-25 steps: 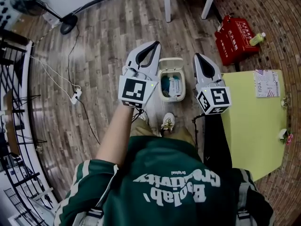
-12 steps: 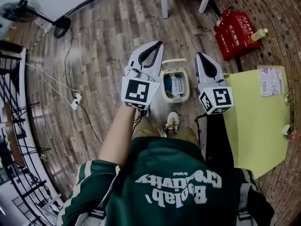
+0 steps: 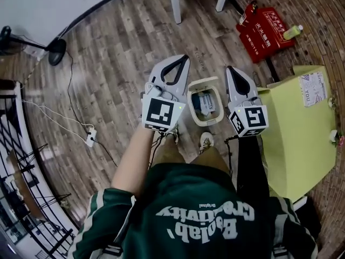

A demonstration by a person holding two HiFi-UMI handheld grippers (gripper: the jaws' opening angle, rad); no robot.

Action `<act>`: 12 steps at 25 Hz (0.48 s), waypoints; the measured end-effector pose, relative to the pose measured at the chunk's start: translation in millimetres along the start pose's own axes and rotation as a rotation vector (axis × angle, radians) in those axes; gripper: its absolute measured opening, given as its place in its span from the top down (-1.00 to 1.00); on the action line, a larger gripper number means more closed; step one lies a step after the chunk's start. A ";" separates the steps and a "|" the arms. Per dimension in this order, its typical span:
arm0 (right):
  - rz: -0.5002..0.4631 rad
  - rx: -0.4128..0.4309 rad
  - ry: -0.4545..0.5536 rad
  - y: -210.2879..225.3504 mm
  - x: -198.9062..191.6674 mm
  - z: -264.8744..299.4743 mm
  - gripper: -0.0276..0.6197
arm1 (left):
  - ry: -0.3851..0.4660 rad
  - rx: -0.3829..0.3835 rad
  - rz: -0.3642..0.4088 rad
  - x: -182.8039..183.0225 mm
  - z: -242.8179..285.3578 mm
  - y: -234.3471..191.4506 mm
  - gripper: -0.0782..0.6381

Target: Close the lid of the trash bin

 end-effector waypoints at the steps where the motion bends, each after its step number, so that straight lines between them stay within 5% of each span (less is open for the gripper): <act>1: 0.006 -0.013 -0.003 -1.3 -2.1 5.4 0.88 | 0.000 -0.013 -0.002 -3.8 3.8 -4.6 0.77; 12: 0.039 -0.079 -0.033 -4.0 -18.3 31.3 0.88 | -0.012 -0.094 -0.028 -31.8 30.3 -22.8 0.78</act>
Point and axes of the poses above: the fingertips, and each gripper's own axes: z forward along the fingers, y to its right, x out of its top, the point moved 10 cm from there along -z, backward along the fingers, and after that the axes turned 1 degree about z, right-handed, at the moved point
